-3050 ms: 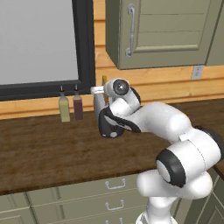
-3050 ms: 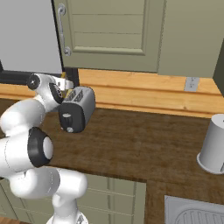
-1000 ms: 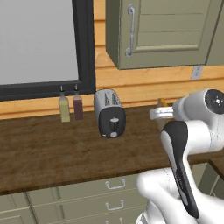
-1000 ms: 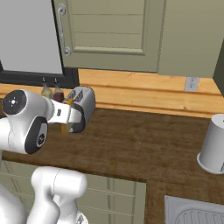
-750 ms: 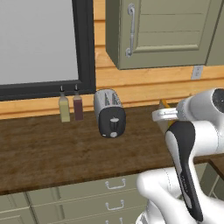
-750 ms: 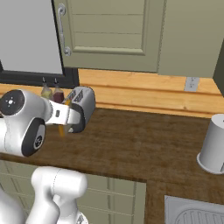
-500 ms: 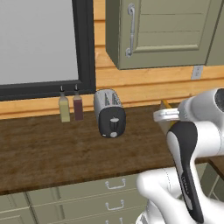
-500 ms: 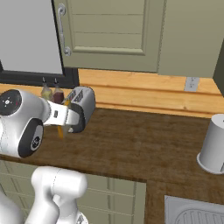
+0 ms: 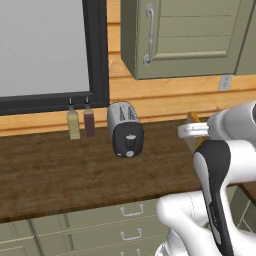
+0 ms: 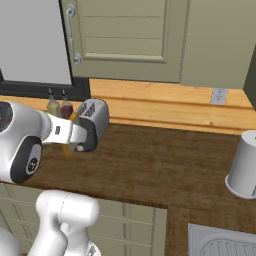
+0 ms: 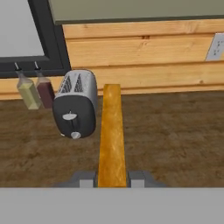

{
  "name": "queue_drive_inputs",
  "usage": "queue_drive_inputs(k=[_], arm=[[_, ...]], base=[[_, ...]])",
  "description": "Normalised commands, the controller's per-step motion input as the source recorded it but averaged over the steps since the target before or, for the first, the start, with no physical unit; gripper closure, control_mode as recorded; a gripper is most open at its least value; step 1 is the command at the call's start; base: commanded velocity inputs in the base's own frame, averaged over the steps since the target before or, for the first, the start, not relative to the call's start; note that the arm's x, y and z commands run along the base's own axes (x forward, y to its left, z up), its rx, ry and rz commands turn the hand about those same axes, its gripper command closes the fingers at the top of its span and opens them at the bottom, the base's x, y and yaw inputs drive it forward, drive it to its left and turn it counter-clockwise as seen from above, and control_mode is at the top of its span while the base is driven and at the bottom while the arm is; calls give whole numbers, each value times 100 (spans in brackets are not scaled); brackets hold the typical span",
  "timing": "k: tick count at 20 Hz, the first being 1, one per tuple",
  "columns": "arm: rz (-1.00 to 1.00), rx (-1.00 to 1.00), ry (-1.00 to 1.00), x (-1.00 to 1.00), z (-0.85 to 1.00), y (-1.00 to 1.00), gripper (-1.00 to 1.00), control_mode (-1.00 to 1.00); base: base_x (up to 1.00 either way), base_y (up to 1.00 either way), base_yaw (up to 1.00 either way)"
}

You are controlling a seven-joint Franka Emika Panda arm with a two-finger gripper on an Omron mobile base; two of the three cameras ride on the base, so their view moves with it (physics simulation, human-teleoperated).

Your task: Start the toaster. Once the lever pops up, take the bread to the plate on the dining counter.

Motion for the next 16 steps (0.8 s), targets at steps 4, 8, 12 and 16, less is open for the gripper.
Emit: queue_drive_inputs(k=[4, 8, 12, 16], arm=[[0, 0, 0, -11, 2, 0, 100, -100], [0, 0, -3, -14, 1, 0, 100, -100], [0, 0, -1, -8, 0, 0, 100, 100], [0, 0, 0, 0, 0, 0, 100, 100]], base=[[0, 0, 0], [0, 0, 0], [-41, 35, 3], [-49, 100, 15]])
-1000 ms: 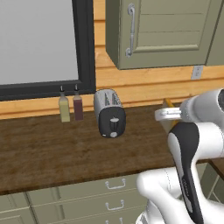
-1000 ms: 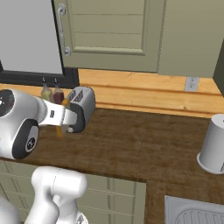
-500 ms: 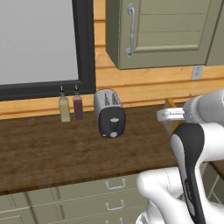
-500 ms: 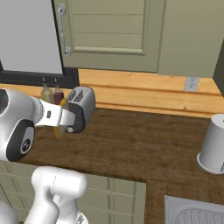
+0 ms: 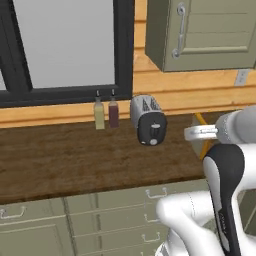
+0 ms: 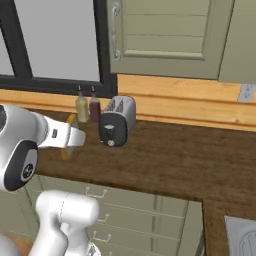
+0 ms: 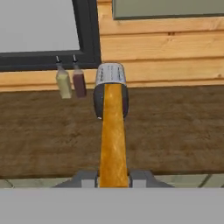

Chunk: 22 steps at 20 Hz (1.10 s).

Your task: Start the toaster. Once the lever pops up, take the bread to the plate on the dining counter.

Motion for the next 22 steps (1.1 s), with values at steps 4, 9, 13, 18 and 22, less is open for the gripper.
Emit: queue_drive_inputs(k=[4, 9, 13, 18, 22], arm=[[0, 0, 0, 0, 0, 0, 100, 100], [0, 0, 0, 0, 0, 0, 100, 100], [0, 0, 0, 0, 0, 0, 100, 100], [0, 0, 0, 0, 0, 0, 100, 100], [0, 0, 0, 0, 0, 0, 100, 100]], base=[[-44, 78, 51], [-29, 33, 72], [-3, 26, 73], [1, 38, 66], [7, 32, 58]])
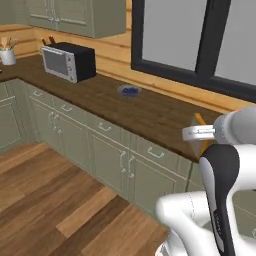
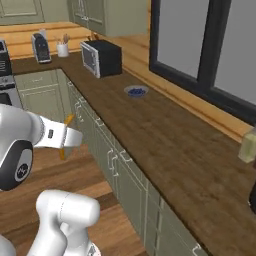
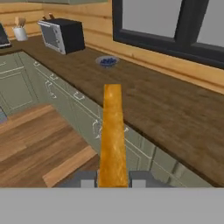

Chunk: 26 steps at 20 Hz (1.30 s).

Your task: Start the toaster. Once the lever pops up, take the bread to the plate on the dining counter.

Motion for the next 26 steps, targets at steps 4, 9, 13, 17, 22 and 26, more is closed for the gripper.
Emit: queue_drive_inputs(k=[4, 9, 13, 17, 22, 26], arm=[[0, 0, 0, 0, 0, 0, 100, 100], [0, 0, 0, 0, 0, 0, 100, 100], [0, 0, 0, 0, 0, 0, 100, 100], [0, 0, 0, 0, 0, 0, 100, 100], [0, 0, 0, 0, 0, 0, 100, 100], [0, 0, 0, 0, 0, 0, 100, 100]], base=[[1, 27, 59], [0, 38, 57], [0, 28, 58], [0, 21, 56], [4, 28, 55], [17, 24, 54]])
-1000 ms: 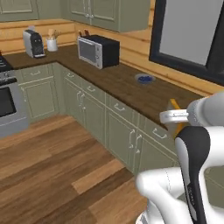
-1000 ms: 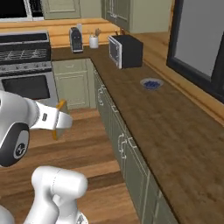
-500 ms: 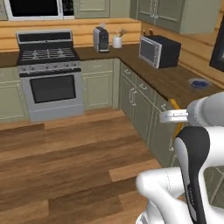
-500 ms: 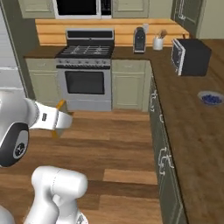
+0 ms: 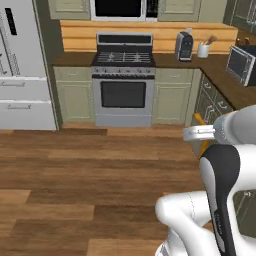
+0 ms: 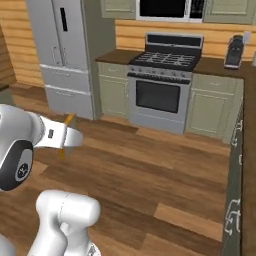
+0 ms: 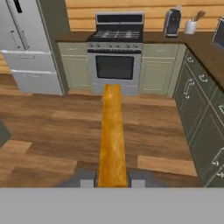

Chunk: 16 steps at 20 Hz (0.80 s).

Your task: Start the toaster. Once the lever pops up, take the bread to the plate on the dining counter.

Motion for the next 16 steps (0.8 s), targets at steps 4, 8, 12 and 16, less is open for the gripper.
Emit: queue_drive_inputs(k=[4, 8, 12, 16], arm=[[0, 0, 0, 0, 0, 0, 100, 100], [0, 0, 0, 0, 0, 0, 100, 100], [0, 0, 0, 0, 0, 0, 100, 100], [0, 0, 0, 0, 0, 0, 100, 100]], base=[[29, 19, 58], [34, 22, 63], [39, 25, 64], [39, 12, 65]])
